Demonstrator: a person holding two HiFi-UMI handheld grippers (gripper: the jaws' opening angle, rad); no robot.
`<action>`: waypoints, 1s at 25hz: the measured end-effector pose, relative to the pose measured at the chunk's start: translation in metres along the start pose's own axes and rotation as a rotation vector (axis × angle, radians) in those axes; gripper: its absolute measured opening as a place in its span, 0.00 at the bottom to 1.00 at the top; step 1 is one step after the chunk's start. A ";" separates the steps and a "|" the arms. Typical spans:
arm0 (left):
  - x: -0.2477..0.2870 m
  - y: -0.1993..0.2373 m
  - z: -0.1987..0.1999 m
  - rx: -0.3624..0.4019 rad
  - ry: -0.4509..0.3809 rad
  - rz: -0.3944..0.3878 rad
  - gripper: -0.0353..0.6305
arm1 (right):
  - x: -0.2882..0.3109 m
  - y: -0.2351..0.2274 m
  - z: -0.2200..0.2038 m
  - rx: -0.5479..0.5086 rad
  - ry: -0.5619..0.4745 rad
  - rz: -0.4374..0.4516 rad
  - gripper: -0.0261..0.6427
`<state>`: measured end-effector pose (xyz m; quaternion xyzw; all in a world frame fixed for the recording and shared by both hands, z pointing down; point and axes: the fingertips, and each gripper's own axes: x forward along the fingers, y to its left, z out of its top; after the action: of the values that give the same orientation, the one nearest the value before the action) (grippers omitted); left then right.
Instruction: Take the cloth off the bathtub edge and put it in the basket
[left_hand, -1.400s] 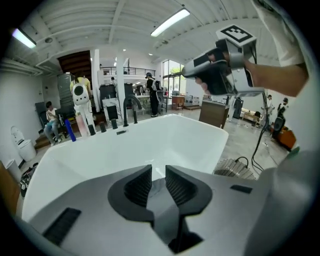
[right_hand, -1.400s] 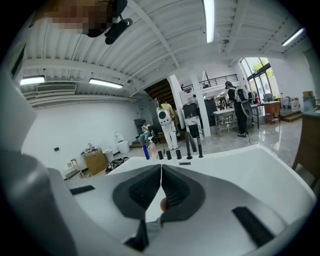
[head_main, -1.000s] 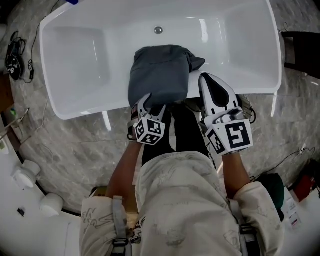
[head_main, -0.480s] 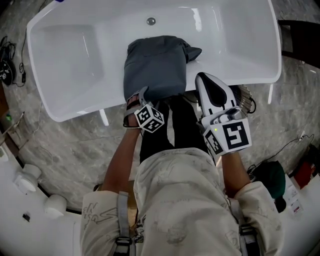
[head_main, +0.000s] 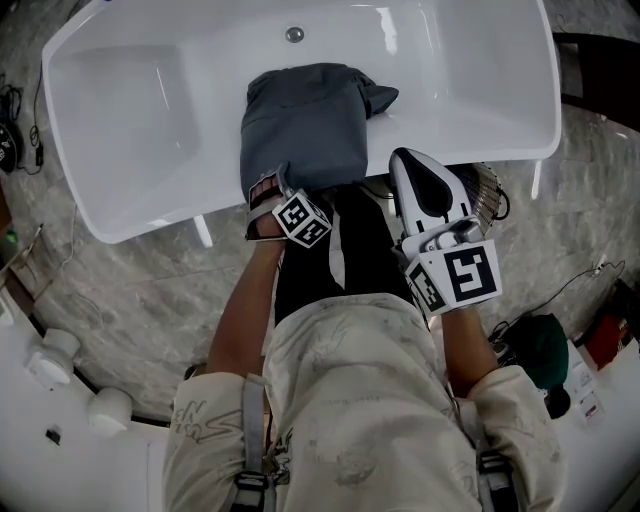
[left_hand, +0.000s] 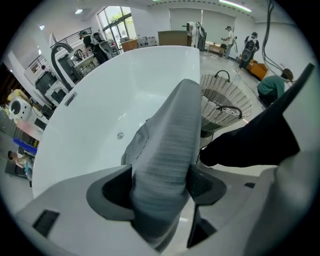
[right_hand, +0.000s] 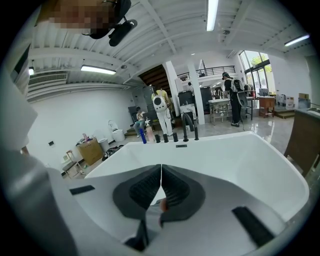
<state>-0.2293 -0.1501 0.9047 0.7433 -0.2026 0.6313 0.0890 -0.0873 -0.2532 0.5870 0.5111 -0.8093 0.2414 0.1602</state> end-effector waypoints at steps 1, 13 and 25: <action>0.001 0.000 0.000 0.001 0.009 0.009 0.52 | 0.000 0.000 -0.001 0.001 -0.001 0.000 0.02; -0.016 -0.001 0.001 0.021 0.010 -0.008 0.42 | -0.010 0.000 0.011 0.008 -0.036 0.004 0.02; -0.054 0.000 0.002 -0.145 -0.036 0.053 0.25 | -0.026 -0.010 0.027 0.003 -0.068 -0.012 0.02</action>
<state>-0.2341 -0.1405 0.8513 0.7406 -0.2690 0.6036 0.1219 -0.0674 -0.2528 0.5536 0.5242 -0.8107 0.2241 0.1333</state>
